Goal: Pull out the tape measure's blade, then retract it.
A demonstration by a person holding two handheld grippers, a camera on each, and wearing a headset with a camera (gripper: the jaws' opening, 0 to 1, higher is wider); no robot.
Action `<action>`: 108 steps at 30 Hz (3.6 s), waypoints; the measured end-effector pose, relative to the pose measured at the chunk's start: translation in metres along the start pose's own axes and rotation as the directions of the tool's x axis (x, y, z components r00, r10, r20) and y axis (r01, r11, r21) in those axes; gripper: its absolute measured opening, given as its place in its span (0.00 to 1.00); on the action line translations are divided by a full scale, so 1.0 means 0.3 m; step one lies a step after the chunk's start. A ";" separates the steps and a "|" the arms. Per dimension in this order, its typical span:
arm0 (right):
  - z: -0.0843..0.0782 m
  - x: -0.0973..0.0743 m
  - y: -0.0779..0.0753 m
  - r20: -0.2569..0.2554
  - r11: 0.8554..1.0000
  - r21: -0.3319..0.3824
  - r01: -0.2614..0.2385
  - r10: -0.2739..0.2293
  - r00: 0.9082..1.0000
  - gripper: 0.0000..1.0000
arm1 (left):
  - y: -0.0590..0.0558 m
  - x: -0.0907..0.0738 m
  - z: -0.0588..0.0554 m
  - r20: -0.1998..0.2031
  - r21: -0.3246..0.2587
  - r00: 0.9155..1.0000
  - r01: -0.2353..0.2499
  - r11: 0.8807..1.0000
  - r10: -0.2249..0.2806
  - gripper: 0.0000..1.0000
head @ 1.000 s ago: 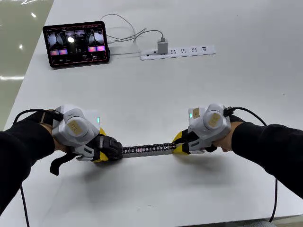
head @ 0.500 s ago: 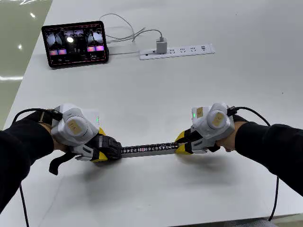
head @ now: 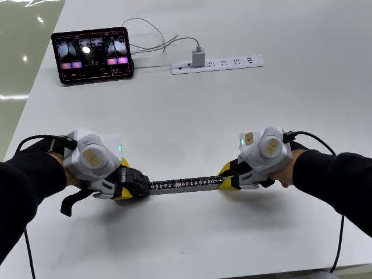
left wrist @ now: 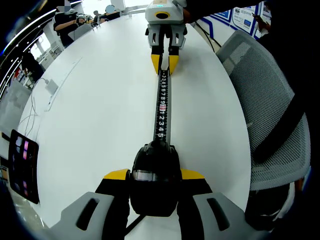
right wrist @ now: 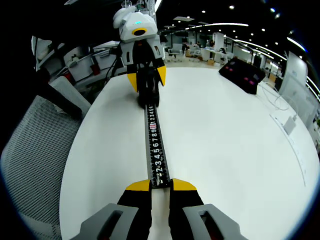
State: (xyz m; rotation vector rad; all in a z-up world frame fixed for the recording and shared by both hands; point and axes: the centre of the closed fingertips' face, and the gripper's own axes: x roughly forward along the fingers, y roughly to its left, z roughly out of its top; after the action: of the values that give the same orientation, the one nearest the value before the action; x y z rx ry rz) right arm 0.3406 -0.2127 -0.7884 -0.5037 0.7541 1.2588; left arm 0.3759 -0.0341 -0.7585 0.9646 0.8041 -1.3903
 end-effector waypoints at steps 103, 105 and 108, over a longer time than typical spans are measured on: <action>-0.156 -0.154 -0.025 -0.053 0.999 0.032 0.022 -0.021 0.998 0.07 | 0.004 0.006 -0.003 -0.002 -0.007 1.000 -0.005 1.000 0.005 0.30; -0.157 -0.157 -0.025 -0.053 0.999 0.035 0.024 -0.022 0.998 0.07 | 0.004 0.006 -0.003 -0.002 -0.006 1.000 -0.005 1.000 0.005 0.30; -0.161 -0.160 -0.025 -0.055 0.999 0.037 0.025 -0.023 0.998 0.07 | 0.004 0.005 -0.003 -0.002 -0.006 1.000 -0.005 1.000 0.005 0.30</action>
State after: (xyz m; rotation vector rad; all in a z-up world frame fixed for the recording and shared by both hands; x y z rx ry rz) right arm 0.3311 -0.2804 -0.7853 -0.5167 0.8141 1.2105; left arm 0.3771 -0.0339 -0.7601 0.9627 0.8061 -1.3818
